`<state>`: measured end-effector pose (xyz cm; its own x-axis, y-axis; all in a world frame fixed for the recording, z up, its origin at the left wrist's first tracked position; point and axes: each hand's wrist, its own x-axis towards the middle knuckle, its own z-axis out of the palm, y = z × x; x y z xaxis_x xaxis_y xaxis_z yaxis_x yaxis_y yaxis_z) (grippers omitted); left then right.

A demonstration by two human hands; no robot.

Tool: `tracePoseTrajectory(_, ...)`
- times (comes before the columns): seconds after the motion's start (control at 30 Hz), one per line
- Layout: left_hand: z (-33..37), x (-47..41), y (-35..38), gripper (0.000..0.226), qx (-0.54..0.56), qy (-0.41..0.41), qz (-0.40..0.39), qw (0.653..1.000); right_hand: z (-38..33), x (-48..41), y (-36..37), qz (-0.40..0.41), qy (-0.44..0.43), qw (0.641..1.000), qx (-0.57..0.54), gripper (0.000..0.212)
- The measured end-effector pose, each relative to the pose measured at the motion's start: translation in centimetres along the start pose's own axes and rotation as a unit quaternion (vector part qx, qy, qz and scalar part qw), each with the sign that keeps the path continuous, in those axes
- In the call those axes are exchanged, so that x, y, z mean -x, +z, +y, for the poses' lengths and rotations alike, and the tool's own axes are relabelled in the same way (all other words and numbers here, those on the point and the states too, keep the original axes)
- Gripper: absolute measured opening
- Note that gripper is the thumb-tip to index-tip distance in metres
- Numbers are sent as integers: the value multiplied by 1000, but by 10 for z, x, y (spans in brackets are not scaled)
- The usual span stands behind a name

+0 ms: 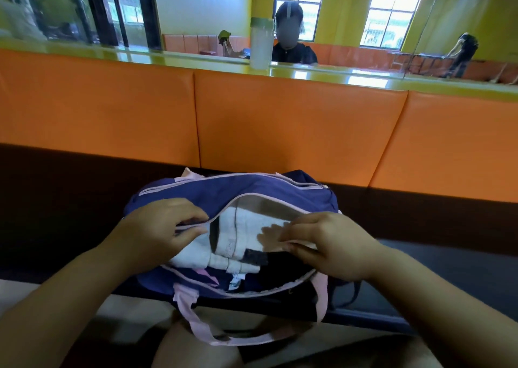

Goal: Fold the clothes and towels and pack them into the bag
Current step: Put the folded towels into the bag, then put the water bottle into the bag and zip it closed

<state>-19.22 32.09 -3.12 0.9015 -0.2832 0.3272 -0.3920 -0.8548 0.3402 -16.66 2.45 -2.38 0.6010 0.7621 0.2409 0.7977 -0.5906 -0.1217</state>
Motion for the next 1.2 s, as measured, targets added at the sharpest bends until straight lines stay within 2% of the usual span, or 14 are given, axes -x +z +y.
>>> tracePoseTrajectory(0.13, -1, -35, -21, 48, -58, 23, -17, 998, 14, -17, -46, 20, -8, 999, 43, 21)
tracePoseTrajectory(0.27, 0, -82, -39, 20, -109, 56, -12, 992, 40, -48, -85, 25, 9, 995, 95, 32)
tracePoseTrajectory(0.33, -1, -112, -46, 16, -122, 67, -18, 990, 59, -69, -102, 6, 23, 991, 135, 31)
tracePoseTrajectory(0.47, -12, -186, -54, 23, -200, 67, -41, 977, 103, -118, -128, -27, 50, 978, 200, 30)
tracePoseTrajectory(0.63, -44, -278, -64, 27, -268, 35, -19, 963, 163, -186, -144, -49, 108, 959, 256, 35)
tracePoseTrajectory(0.7, -60, -310, -65, 33, -271, 12, -2, 962, 185, -213, -149, -32, 132, 949, 285, 36)
tracePoseTrajectory(0.9, -108, -379, -61, 69, -303, -55, 32, 951, 232, -290, -157, 68, 197, 925, 316, 44)
tracePoseTrajectory(1.0, -128, -399, -57, 76, -279, -84, 10, 956, 241, -326, -161, 132, 203, 919, 311, 51)
tracePoseTrajectory(1.07, -142, -403, -50, 79, -245, -74, 13, 966, 246, -349, -164, 169, 210, 918, 289, 55)
tracePoseTrajectory(1.17, -157, -403, -42, 108, -236, -55, 44, 969, 256, -381, -161, 190, 219, 921, 261, 69)
tracePoseTrajectory(1.2, -159, -403, -40, 108, -235, -52, 53, 969, 259, -390, -160, 189, 219, 922, 257, 77)
